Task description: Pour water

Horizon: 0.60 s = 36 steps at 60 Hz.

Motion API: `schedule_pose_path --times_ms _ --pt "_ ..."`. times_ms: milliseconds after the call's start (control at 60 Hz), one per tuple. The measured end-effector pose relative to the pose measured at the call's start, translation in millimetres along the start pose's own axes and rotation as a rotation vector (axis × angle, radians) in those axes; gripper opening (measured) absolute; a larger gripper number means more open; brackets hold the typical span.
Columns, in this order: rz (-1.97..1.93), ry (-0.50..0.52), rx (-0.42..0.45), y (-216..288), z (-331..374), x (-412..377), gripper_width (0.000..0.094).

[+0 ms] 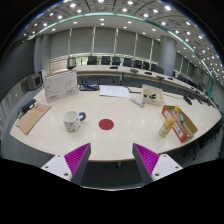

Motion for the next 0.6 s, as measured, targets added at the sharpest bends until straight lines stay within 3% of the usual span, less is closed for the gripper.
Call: schedule_pose_path --times_ms 217,600 --pt "-0.028 -0.071 0.006 -26.3 -24.8 123.6 0.0859" --pt "-0.116 -0.046 0.115 -59.1 -147.6 293.0 0.0862"
Point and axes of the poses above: the point between the fingertips, and its own axes, seen from behind it with the camera up: x to the right, y up, z backward, against the way the camera looks, the point moved 7 cm from there along z, backward, against the way the camera looks, and after that the axes turned 14 degrees about x, right-handed, at the moved point
